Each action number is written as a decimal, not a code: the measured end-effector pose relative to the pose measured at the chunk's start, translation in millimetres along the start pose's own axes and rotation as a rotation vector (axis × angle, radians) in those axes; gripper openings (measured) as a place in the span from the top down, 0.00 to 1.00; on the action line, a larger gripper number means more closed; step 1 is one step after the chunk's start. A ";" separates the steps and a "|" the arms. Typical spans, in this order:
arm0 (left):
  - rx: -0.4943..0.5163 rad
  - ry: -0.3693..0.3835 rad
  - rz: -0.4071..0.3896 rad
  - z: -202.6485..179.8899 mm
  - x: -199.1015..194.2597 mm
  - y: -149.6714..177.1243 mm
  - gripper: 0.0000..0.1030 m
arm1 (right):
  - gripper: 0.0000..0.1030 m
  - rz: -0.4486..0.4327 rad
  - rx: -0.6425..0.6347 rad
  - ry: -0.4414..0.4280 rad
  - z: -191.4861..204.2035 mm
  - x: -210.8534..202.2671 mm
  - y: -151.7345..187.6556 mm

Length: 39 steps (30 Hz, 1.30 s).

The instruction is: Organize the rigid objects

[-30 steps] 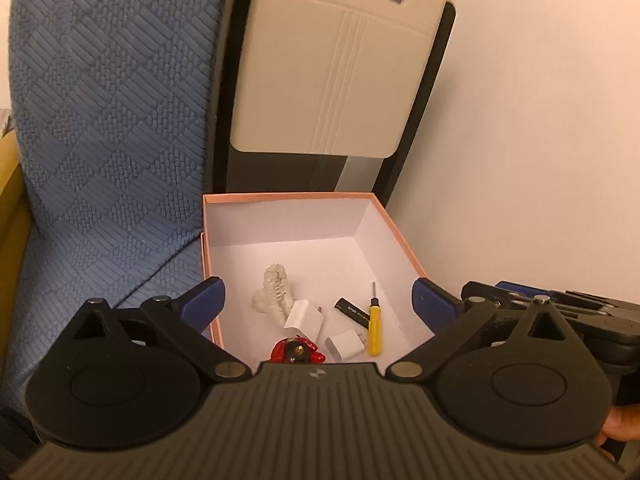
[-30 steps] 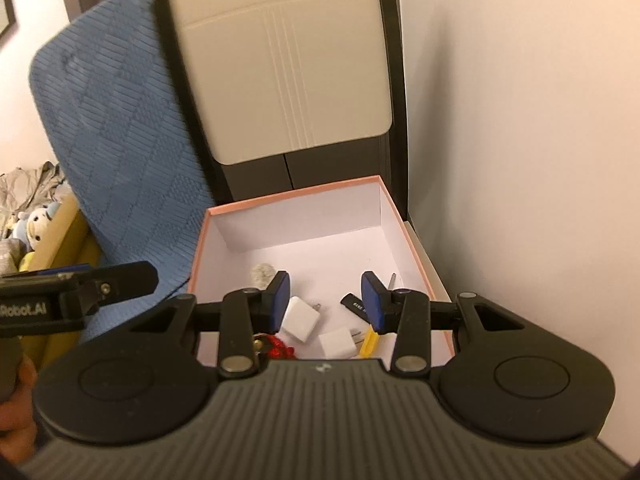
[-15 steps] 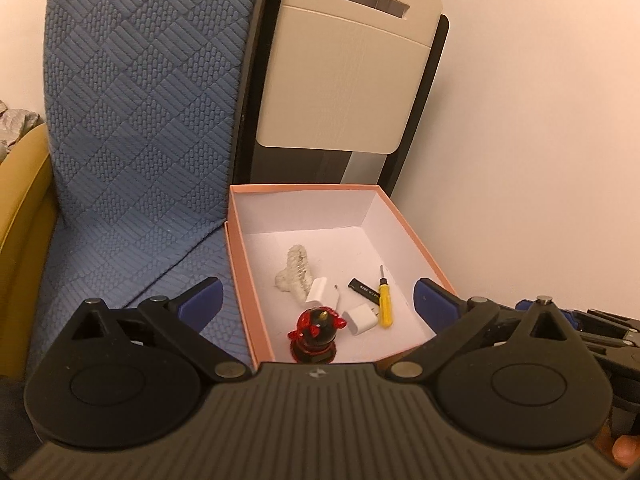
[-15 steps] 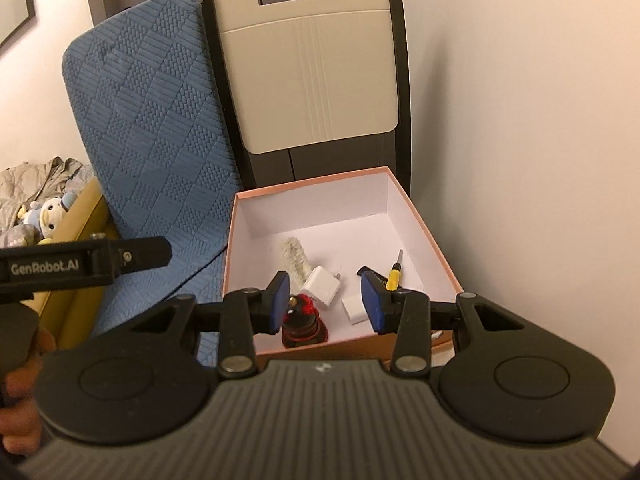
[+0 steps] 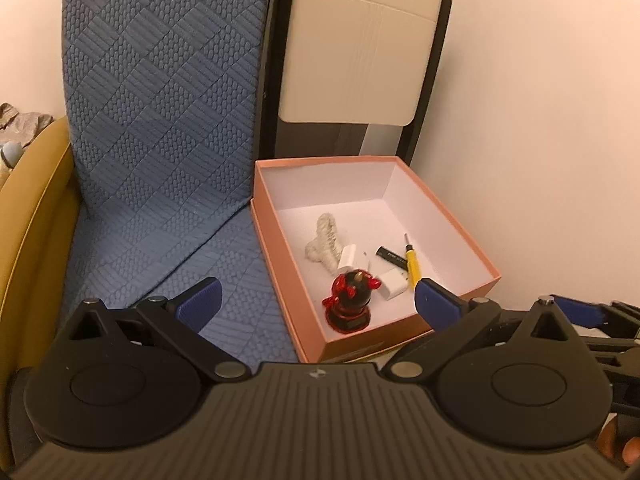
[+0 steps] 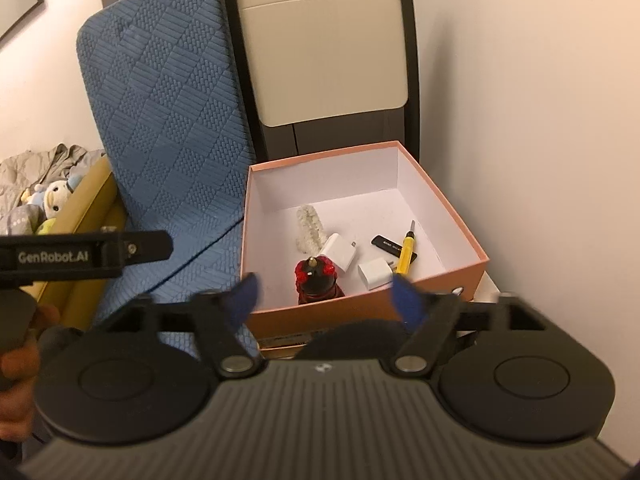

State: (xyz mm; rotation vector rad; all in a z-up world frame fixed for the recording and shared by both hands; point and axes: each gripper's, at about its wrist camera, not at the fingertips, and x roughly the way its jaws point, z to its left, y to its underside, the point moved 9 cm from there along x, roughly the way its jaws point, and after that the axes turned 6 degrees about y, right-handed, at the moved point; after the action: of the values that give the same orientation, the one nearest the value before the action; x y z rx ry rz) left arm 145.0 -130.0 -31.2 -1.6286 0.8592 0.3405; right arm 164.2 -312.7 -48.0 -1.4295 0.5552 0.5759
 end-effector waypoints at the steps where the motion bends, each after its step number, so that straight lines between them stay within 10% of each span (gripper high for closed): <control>1: -0.005 0.001 0.001 1.0 0.7 1.4 0.00 | 0.16 -0.002 0.006 -0.001 -0.8 0.2 1.4; 39: -0.037 -0.022 0.003 10.5 -0.2 11.2 0.00 | 0.16 0.016 0.019 -0.005 -1.8 4.8 16.7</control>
State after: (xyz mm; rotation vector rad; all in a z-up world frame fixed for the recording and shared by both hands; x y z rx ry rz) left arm 139.6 -120.3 -41.8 -1.6548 0.8427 0.3778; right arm 156.6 -313.4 -63.7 -1.4066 0.5674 0.5855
